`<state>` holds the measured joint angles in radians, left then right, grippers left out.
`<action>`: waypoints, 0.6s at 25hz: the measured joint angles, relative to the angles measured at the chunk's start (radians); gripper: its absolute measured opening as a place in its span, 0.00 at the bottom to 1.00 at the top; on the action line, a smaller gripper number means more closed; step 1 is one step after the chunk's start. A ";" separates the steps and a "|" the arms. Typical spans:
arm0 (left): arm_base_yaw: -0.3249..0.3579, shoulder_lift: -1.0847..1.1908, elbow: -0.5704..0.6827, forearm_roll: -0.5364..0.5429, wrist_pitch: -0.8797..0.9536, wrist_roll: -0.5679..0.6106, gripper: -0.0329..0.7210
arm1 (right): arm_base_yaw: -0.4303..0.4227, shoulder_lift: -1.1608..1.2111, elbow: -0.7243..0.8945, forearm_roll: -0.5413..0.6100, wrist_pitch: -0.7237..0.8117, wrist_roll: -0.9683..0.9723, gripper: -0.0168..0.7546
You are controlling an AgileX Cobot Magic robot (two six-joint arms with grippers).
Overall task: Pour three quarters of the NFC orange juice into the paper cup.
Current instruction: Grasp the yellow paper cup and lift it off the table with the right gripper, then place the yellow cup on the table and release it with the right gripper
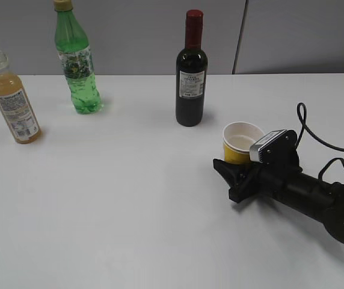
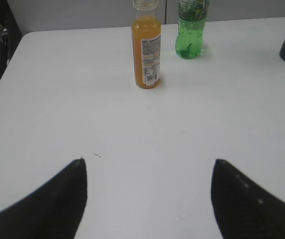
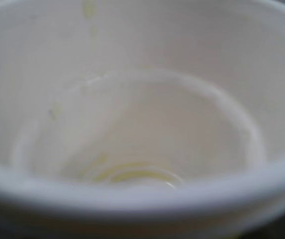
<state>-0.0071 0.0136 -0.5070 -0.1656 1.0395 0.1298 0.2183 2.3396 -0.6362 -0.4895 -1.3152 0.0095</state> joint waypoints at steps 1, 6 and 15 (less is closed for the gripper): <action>0.000 0.000 0.000 0.000 0.000 0.000 0.83 | 0.000 0.000 0.001 0.000 0.000 0.000 0.60; 0.000 0.000 0.000 0.000 0.000 0.000 0.83 | 0.000 -0.034 0.034 0.003 0.022 0.000 0.59; 0.000 0.000 0.000 0.000 0.000 0.000 0.83 | 0.000 -0.080 0.032 -0.262 0.091 0.004 0.59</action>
<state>-0.0071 0.0136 -0.5070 -0.1656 1.0395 0.1298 0.2183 2.2592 -0.6041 -0.7519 -1.2237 0.0131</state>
